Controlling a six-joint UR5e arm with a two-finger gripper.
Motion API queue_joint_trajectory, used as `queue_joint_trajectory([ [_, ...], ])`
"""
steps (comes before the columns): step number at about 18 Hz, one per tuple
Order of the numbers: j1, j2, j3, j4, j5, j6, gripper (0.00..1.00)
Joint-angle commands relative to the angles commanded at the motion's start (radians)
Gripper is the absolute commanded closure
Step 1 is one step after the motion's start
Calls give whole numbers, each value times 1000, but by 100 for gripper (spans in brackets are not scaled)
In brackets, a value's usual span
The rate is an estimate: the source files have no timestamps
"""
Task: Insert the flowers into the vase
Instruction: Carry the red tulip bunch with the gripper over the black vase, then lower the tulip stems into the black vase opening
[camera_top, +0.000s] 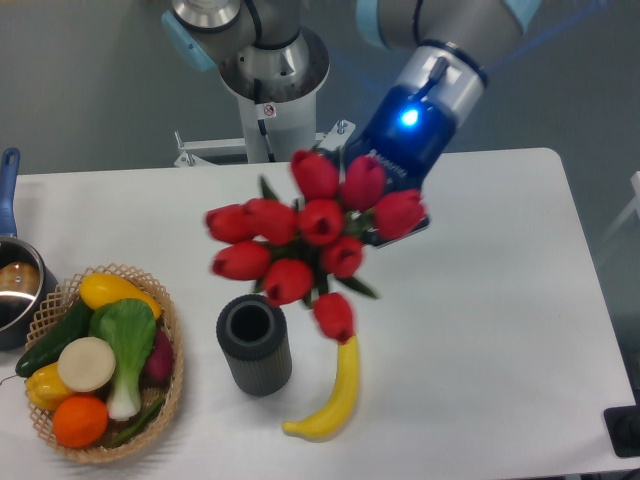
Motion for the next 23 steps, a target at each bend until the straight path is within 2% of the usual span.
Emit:
queue_joint_trajectory([
  [2, -8, -2, -21, 27, -23, 2, 78],
  [6, -43, -49, -28, 95, -92, 15, 78],
  [13, -32, -77, -61, 101, -256, 77, 78],
  [16, -37, -115, -65, 101, -267, 144, 78],
  [23, -31, -141, -51, 101, -272, 173, 78],
])
